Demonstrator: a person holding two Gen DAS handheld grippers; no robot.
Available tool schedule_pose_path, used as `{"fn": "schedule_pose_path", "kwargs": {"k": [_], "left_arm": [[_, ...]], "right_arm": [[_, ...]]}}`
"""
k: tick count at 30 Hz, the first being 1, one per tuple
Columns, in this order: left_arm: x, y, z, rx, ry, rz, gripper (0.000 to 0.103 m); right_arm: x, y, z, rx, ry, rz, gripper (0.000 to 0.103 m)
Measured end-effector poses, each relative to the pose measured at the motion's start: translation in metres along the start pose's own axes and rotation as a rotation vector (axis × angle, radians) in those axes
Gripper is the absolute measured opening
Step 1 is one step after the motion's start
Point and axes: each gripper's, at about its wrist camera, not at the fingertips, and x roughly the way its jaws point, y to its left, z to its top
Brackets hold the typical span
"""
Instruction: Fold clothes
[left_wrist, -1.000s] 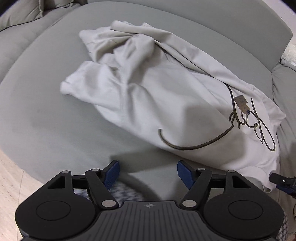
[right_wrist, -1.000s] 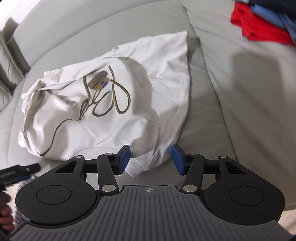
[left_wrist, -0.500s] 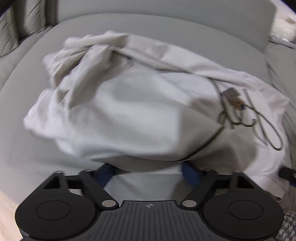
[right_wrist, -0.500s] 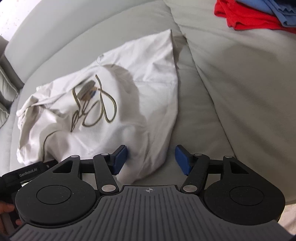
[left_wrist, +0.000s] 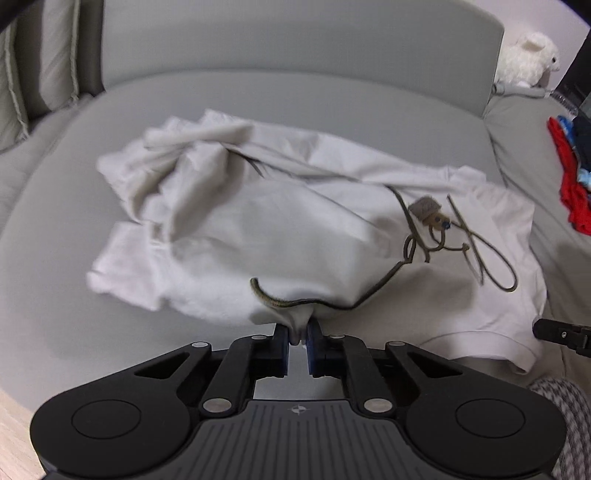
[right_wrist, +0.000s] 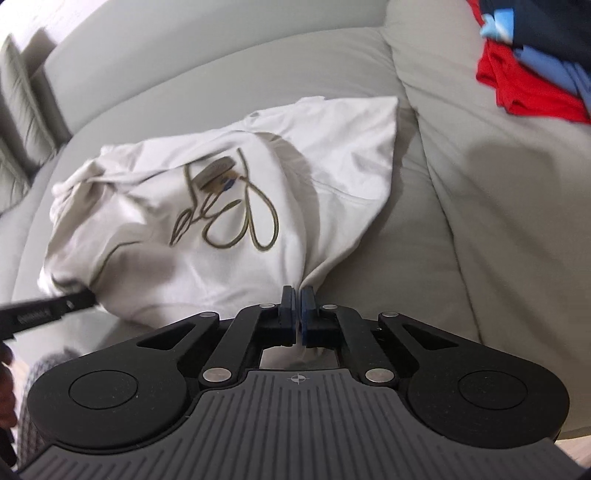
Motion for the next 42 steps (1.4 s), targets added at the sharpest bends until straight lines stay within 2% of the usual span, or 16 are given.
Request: {"fn": "schedule_pose_path", "kwargs": {"k": [4,9,12,14,16,17,18,19,21,22,25,26,28,31,38,42], "left_arm": [[-0.052,0.018,0.015,-0.050,-0.115,0.019,0.006],[-0.130,0.035,0.050,-0.092,-0.317,0.038,0.005],[-0.175,0.028,0.065,-0.069,-0.430,0.049,0.003],[-0.195,0.022,0.070,-0.045,-0.473,0.062,0.000],[-0.205,0.013,0.072,-0.010,-0.488,0.085,0.000],[-0.203,0.011,0.071,0.000,-0.477,0.107,0.000],[-0.198,0.009,0.068,0.010,-0.462,0.130,0.000],[-0.187,0.010,0.064,0.016,-0.431,0.159,0.000],[-0.158,0.018,0.054,0.013,-0.338,0.211,0.002],[-0.146,0.022,0.049,0.009,-0.297,0.231,0.009],[-0.114,0.047,0.027,-0.068,-0.180,0.235,0.017],[-0.106,0.052,0.020,-0.089,-0.157,0.235,0.024],[-0.090,0.064,0.006,-0.131,-0.107,0.232,0.035],[-0.071,0.083,-0.015,-0.185,-0.030,0.197,0.038],[-0.046,0.106,-0.034,-0.267,0.045,0.109,0.042],[-0.034,0.116,-0.036,-0.302,0.050,0.073,0.044]], "right_arm": [[-0.029,0.015,0.001,-0.033,-0.062,0.048,0.000],[-0.101,0.053,0.035,-0.102,-0.312,0.133,0.000],[-0.153,0.080,0.055,-0.151,-0.477,0.184,0.000],[-0.182,0.094,0.064,-0.190,-0.531,0.220,0.000],[-0.189,0.099,0.072,-0.193,-0.473,0.258,0.008],[-0.187,0.099,0.074,-0.185,-0.439,0.270,0.023],[-0.171,0.096,0.073,-0.152,-0.338,0.280,0.042],[-0.162,0.095,0.070,-0.142,-0.301,0.278,0.044],[-0.131,0.093,0.051,-0.143,-0.216,0.246,0.043],[-0.113,0.092,0.039,-0.151,-0.171,0.223,0.043],[-0.068,0.092,0.007,-0.154,-0.046,0.189,0.043],[-0.050,0.091,-0.003,-0.142,0.000,0.183,0.043],[-0.027,0.092,-0.011,-0.127,0.043,0.172,0.043],[-0.006,0.096,-0.018,-0.100,0.072,0.169,0.045],[0.032,0.132,-0.043,-0.030,0.147,0.230,0.048],[0.053,0.143,-0.047,0.038,0.165,0.254,0.057]]}}
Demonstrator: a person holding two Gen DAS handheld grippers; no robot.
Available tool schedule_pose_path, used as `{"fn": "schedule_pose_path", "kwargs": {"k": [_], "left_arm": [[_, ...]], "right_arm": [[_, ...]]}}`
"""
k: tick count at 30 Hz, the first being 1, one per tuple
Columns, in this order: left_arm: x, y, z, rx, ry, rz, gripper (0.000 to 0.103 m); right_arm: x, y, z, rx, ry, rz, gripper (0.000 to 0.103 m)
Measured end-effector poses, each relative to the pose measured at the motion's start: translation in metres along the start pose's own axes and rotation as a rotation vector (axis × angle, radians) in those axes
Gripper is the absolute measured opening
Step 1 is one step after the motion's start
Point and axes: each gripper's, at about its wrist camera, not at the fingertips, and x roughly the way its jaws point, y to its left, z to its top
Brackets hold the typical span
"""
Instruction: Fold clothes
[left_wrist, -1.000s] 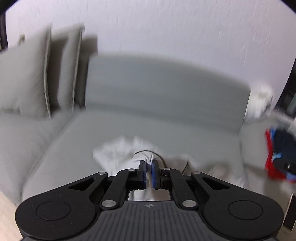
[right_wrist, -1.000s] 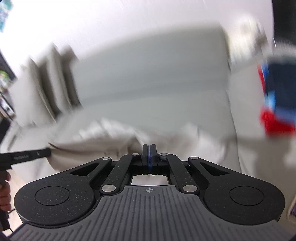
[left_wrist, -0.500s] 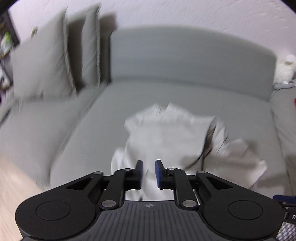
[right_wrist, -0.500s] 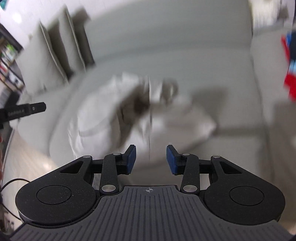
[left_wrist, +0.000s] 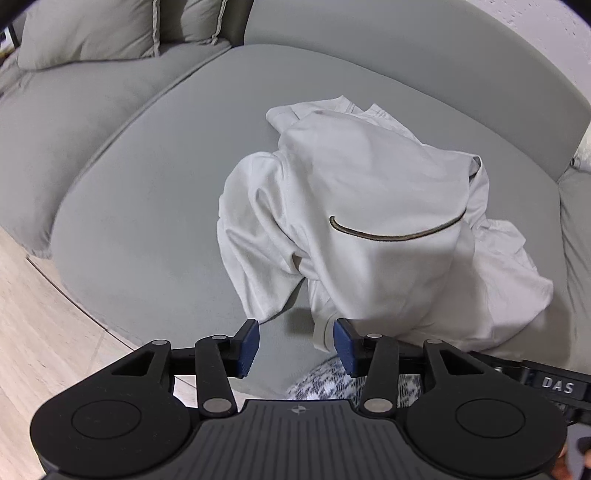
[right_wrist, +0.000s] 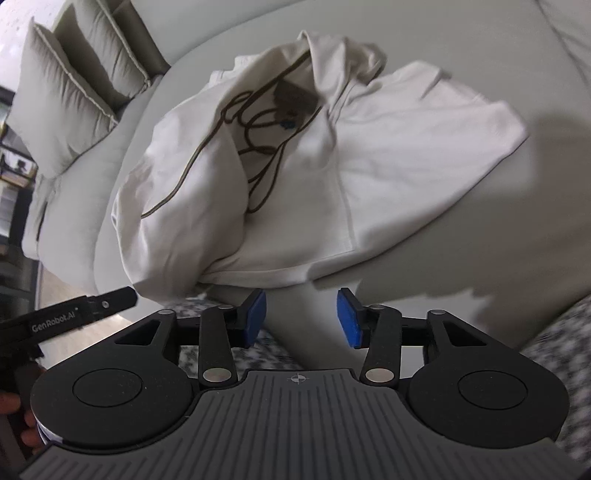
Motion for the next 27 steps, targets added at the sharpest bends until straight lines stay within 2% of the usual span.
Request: {"fn": "schedule_pose_path", "kwargs": {"k": [2,8,9,10,11,15,20,22,25,26,27], "left_arm": [[0.007,0.001,0.001,-0.002,0.005,0.001,0.044],[0.019,0.002,0.006,-0.010,0.025,0.001,0.044],[0.020,0.001,0.007,-0.006,0.026,0.003,0.044],[0.020,0.001,0.009,0.000,0.026,0.005,0.044],[0.021,0.000,0.009,0.006,0.025,0.008,0.045],[0.021,-0.005,0.011,0.028,0.020,0.011,0.048],[0.019,-0.019,0.006,0.052,0.024,-0.014,0.050],[0.020,-0.029,0.002,0.075,0.029,-0.024,0.051],[0.021,-0.037,-0.002,0.094,0.040,-0.026,0.052],[0.021,-0.038,-0.003,0.095,0.042,-0.025,0.052],[0.021,-0.038,-0.004,0.094,0.043,-0.025,0.052]], "right_arm": [[0.009,0.001,0.000,0.042,-0.003,0.017,0.057],[0.028,-0.001,0.011,0.165,-0.091,0.045,0.057],[0.031,-0.001,0.013,0.169,-0.102,0.034,0.050],[0.033,0.000,0.015,0.171,-0.113,0.023,0.039],[0.035,0.001,0.017,0.174,-0.123,0.012,0.001],[0.012,0.014,0.028,0.013,-0.229,-0.111,0.001],[-0.042,-0.008,0.056,-0.027,-0.424,-0.315,0.001],[-0.059,-0.021,0.065,-0.019,-0.468,-0.381,0.001],[-0.072,-0.045,0.079,0.021,-0.410,-0.399,0.006],[-0.071,-0.051,0.081,0.026,-0.367,-0.403,0.020],[-0.070,-0.053,0.077,0.025,-0.352,-0.399,0.030]]}}
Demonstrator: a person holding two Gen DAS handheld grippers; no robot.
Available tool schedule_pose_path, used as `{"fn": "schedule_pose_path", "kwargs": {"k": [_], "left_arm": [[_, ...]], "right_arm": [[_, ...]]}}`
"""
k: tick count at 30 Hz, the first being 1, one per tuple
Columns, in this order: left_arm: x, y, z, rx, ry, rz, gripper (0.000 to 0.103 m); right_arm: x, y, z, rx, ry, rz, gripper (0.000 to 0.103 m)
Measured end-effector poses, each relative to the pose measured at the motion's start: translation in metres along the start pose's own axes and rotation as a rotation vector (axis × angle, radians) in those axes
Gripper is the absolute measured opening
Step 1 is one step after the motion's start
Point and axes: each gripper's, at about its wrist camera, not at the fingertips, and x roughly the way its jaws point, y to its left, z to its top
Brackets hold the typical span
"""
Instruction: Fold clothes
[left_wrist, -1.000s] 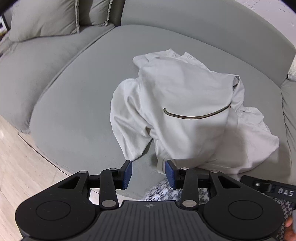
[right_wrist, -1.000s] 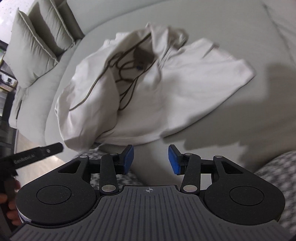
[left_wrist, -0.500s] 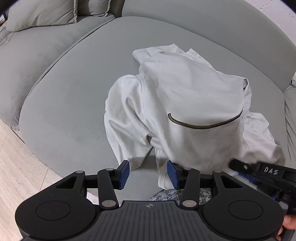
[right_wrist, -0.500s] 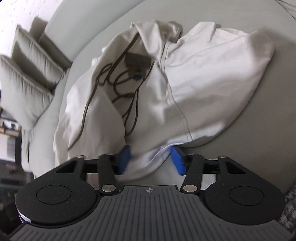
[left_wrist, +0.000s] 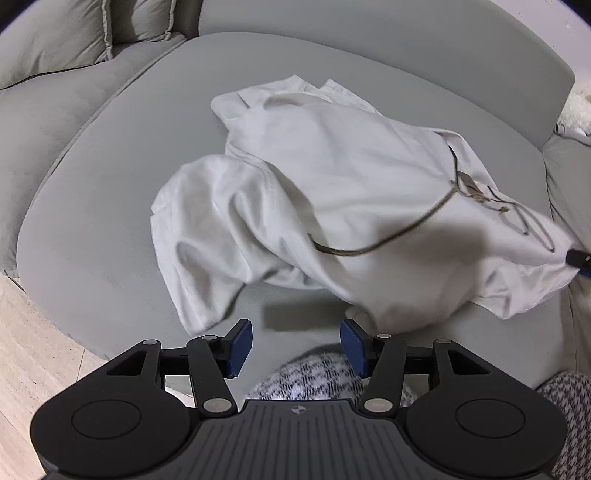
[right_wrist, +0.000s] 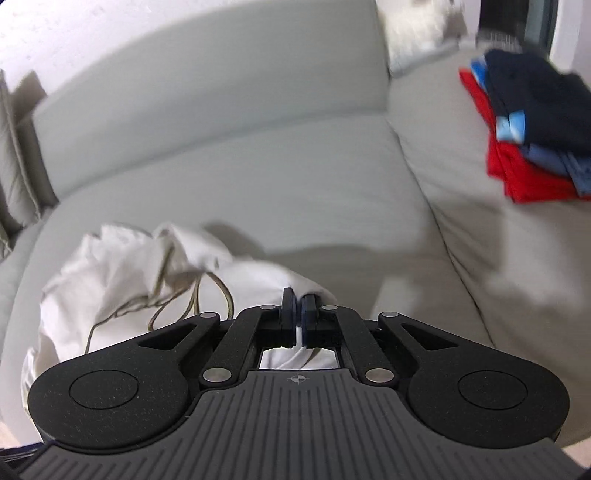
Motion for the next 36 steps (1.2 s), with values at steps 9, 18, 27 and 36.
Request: {"fn": "schedule_pose_path", "kwargs": {"k": [9,18,27,36], "left_arm": [[0.011,-0.002,0.008,-0.081,0.028,-0.118,0.053],[0.024,-0.015,0.025,-0.173,0.061,-0.166,0.057],[0.030,0.017,0.022,-0.512,0.091,-0.290,0.072],[0.009,0.023,0.016,-0.624,0.017,-0.324,0.074]], "right_arm": [[0.018,-0.005,-0.048,0.079,0.194,0.206,0.055],[0.042,-0.029,-0.051,0.363,0.218,0.275,0.059],[0.051,-0.028,-0.048,0.415,0.196,0.313,0.068],[0.047,-0.033,-0.050,0.423,0.192,0.334,0.067]]}}
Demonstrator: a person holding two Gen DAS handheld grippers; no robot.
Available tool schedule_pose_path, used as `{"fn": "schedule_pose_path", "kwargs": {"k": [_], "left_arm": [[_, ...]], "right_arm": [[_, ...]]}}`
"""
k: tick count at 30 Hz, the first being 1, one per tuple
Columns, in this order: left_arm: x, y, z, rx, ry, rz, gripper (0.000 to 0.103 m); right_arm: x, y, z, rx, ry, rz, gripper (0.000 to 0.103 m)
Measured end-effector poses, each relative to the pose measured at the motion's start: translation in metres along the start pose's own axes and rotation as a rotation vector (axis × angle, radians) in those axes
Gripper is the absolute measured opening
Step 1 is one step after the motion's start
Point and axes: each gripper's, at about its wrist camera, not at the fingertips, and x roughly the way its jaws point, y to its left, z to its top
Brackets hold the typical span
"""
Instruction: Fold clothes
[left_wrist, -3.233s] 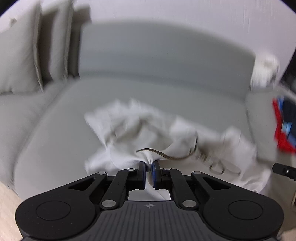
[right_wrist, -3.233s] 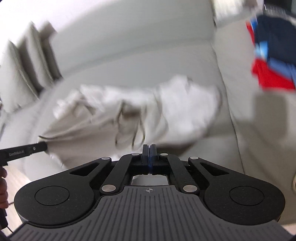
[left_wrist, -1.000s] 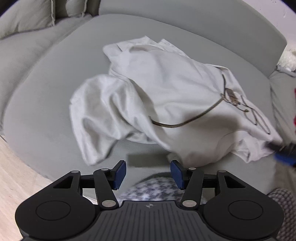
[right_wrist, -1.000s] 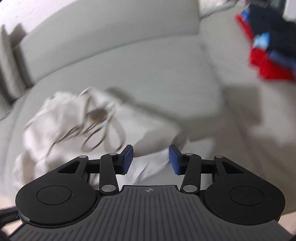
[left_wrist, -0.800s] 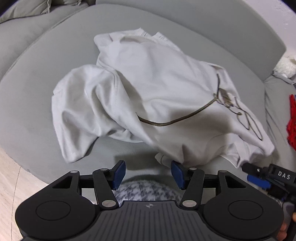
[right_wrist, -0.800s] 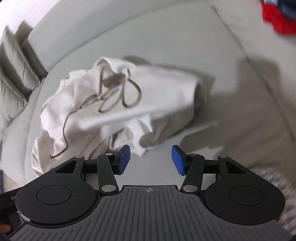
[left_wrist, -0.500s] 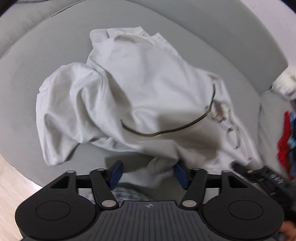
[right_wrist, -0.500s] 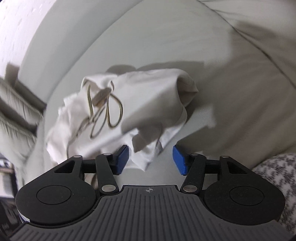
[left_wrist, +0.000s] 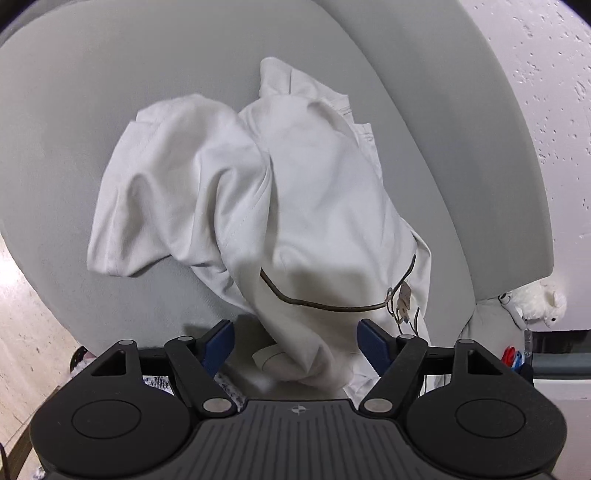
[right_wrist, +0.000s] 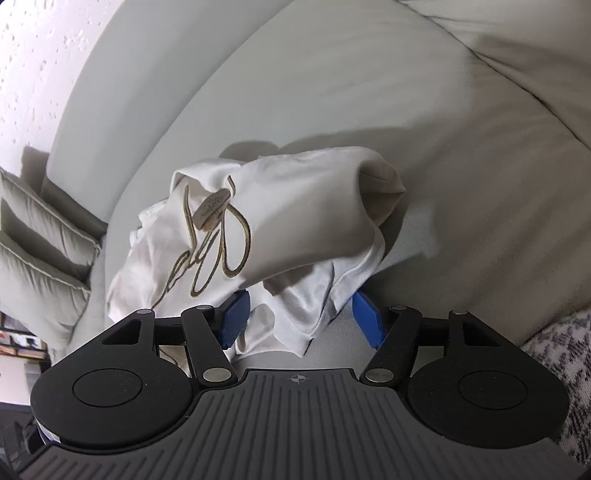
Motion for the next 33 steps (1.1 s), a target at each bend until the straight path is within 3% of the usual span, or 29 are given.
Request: {"fn": "schedule_pose_path", "kwargs": {"k": [5,9,10,11,12,13,14,15,17,22,26,33], "left_arm": [[0.023,0.002,0.003,-0.023,0.017,0.067,0.066],[0.036,-0.013,0.001,0.077,0.025,0.087,0.065],[0.038,-0.015,0.000,0.090,0.036,0.070,0.049],[0.040,-0.017,-0.002,0.104,0.047,0.054,0.025],[0.041,-0.018,-0.003,0.107,0.061,0.035,0.015],[0.041,-0.017,-0.004,0.096,0.071,0.018,0.012],[0.037,-0.018,-0.005,0.104,0.059,0.020,0.008],[0.033,-0.019,-0.007,0.115,0.047,0.021,0.006],[0.022,-0.021,-0.009,0.143,0.020,0.017,0.005],[-0.020,-0.033,-0.008,0.209,-0.100,-0.026,0.003],[-0.066,-0.053,0.002,0.310,-0.234,-0.092,0.003],[-0.181,-0.130,-0.010,0.568,-0.577,-0.242,0.003]], "right_arm": [[0.002,0.006,-0.001,-0.030,-0.012,-0.036,0.062],[0.002,0.002,-0.001,-0.027,-0.033,-0.030,0.058],[0.004,0.003,-0.001,-0.034,-0.041,-0.027,0.056],[0.006,0.004,0.000,-0.048,-0.040,-0.028,0.054],[0.008,0.006,-0.001,-0.065,-0.041,-0.031,0.049],[0.009,0.008,-0.001,-0.082,-0.042,-0.035,0.046],[0.010,0.012,-0.002,-0.115,-0.040,-0.044,0.035],[0.010,0.014,-0.003,-0.135,-0.035,-0.050,0.016],[0.007,0.016,-0.005,-0.168,-0.026,-0.050,0.006],[-0.024,0.033,-0.018,-0.311,-0.111,-0.033,0.004],[-0.069,0.063,-0.020,-0.433,-0.245,0.031,0.003],[-0.169,0.134,-0.010,-0.575,-0.550,0.196,0.003]]}}
